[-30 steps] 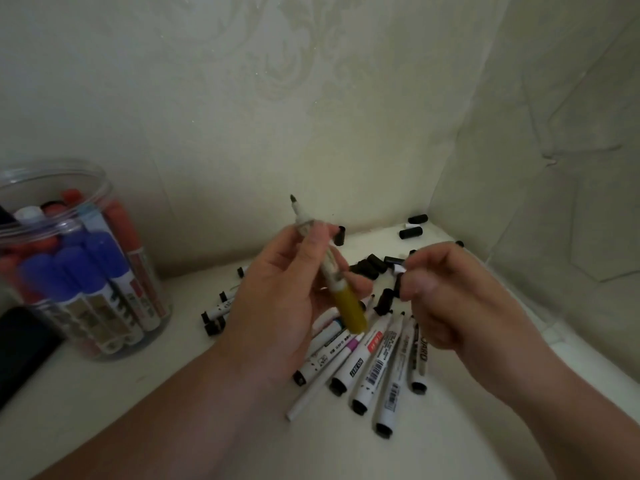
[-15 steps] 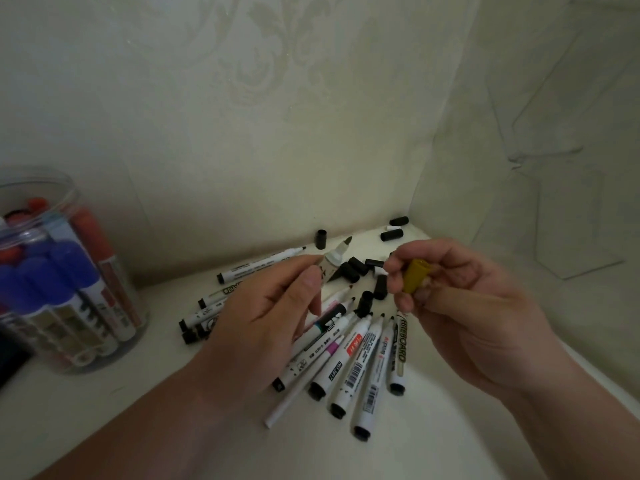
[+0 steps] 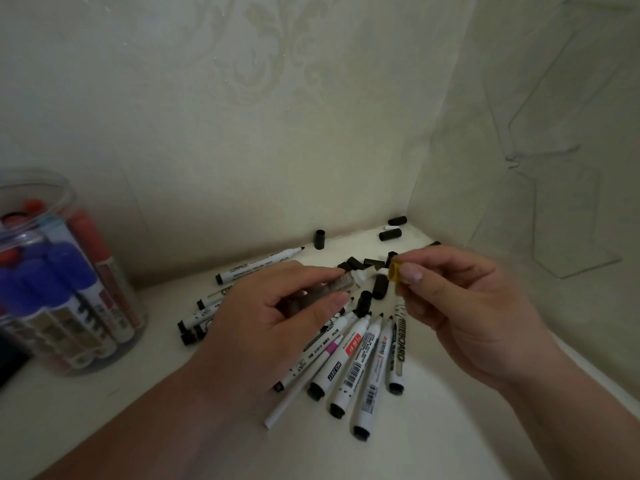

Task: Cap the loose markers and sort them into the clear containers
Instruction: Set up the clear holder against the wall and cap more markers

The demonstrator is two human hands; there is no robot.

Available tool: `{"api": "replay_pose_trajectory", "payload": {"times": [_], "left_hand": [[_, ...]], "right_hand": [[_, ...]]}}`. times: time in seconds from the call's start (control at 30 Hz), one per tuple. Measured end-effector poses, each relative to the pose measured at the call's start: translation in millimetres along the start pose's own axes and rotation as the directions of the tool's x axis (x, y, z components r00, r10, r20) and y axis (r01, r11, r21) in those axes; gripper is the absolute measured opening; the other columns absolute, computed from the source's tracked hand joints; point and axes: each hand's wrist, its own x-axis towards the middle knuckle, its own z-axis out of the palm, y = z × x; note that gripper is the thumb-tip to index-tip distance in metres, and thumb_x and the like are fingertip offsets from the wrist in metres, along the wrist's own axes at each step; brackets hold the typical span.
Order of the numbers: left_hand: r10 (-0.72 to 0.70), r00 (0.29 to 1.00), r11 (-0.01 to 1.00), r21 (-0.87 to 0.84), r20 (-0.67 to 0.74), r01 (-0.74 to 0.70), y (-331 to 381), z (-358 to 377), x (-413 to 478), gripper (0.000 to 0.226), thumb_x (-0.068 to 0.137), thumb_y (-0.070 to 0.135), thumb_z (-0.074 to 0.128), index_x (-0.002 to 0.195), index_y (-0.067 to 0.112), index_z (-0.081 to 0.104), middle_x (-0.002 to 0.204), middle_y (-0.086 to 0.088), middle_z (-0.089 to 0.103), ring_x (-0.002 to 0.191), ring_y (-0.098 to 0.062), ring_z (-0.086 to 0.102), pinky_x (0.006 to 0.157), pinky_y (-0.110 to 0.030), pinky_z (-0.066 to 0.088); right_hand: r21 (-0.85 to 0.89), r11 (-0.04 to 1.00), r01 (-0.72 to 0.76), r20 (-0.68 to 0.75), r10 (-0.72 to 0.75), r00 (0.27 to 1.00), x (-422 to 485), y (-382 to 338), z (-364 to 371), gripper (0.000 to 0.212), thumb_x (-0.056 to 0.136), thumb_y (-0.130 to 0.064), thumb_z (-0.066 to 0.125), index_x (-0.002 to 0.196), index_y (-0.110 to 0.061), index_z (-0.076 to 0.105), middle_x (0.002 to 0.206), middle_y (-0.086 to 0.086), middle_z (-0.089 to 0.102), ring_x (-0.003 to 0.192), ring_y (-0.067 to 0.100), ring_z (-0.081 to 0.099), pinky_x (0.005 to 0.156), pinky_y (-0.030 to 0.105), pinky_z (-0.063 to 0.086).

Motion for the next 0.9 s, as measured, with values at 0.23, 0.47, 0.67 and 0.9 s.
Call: {"api": "replay_pose_trajectory", "payload": {"times": [0.23, 0.47, 0.67, 0.9], "left_hand": [[0.093, 0.994, 0.992, 0.083, 0.061, -0.098, -4, -1, 1, 0.029, 0.084, 0.039, 0.073, 0.113, 0.038, 0.073, 0.084, 0.013, 0.069, 0.076, -0.02, 0.064, 0.062, -0.03, 0.053], [0.134, 0.98, 0.953, 0.25, 0.15, -0.168, -5, -1, 3, 0.033, 0.089, 0.059, 0.062, 0.115, 0.043, 0.072, 0.08, 0.018, 0.057, 0.074, -0.01, 0.058, 0.059, -0.018, 0.041], [0.191, 0.95, 0.862, 0.421, 0.246, -0.282, -3, -2, 5, 0.041, 0.098, 0.061, 0.042, 0.132, 0.045, 0.06, 0.089, 0.021, 0.051, 0.071, -0.001, 0.054, 0.058, -0.011, 0.04], [0.265, 0.94, 0.87, 0.367, 0.217, -0.33, -3, -3, 4, 0.033, 0.097, 0.053, 0.055, 0.12, 0.036, 0.071, 0.089, 0.018, 0.056, 0.07, -0.006, 0.058, 0.059, -0.023, 0.047]], "right_hand": [[-0.052, 0.998, 0.037, 0.084, -0.032, 0.996, -3, 4, 2, 0.039, 0.064, -0.042, 0.09, 0.091, -0.016, 0.079, 0.069, 0.006, 0.061, 0.053, 0.015, 0.047, 0.049, 0.024, 0.043], [-0.256, 0.965, 0.062, 0.203, -0.009, 0.979, -10, 3, 6, 0.018, 0.078, -0.006, 0.072, 0.095, -0.011, 0.077, 0.076, 0.006, 0.069, 0.064, 0.012, 0.062, 0.059, 0.02, 0.049], [-0.363, 0.93, 0.062, 0.155, -0.006, 0.988, -14, -3, 5, 0.02, 0.077, -0.009, 0.072, 0.095, -0.018, 0.076, 0.08, 0.019, 0.069, 0.059, 0.028, 0.063, 0.057, 0.043, 0.057], [-0.424, 0.906, 0.009, 0.211, 0.089, 0.973, -15, -6, 11, 0.012, 0.083, -0.018, 0.071, 0.094, -0.019, 0.076, 0.068, 0.016, 0.069, 0.044, 0.032, 0.061, 0.047, 0.037, 0.054]]}}
